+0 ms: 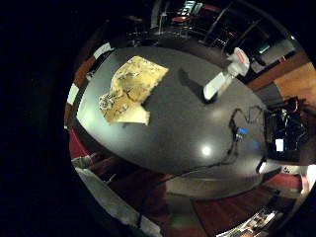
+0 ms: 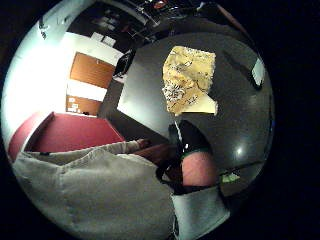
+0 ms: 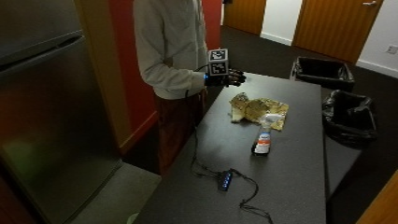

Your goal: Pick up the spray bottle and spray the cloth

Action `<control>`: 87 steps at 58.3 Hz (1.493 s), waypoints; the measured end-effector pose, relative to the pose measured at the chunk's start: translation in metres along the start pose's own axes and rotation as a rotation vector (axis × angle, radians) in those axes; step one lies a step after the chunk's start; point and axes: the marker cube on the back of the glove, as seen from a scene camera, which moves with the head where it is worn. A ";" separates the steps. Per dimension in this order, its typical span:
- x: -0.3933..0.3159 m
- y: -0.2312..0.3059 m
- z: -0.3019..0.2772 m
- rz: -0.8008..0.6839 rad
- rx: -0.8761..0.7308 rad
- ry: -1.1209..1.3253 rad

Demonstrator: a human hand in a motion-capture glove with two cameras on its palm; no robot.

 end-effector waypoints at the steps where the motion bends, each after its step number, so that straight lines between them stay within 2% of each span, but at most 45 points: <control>1: 0.002 0.001 -0.001 0.008 0.007 -0.001; 17: 0.042 0.019 -0.010 0.116 0.097 -0.030; 48: 0.124 0.026 -0.019 0.278 0.173 -0.052; 65: 0.155 0.012 -0.019 0.333 0.242 -0.183; 87: 0.185 -0.026 0.012 0.460 0.339 -0.403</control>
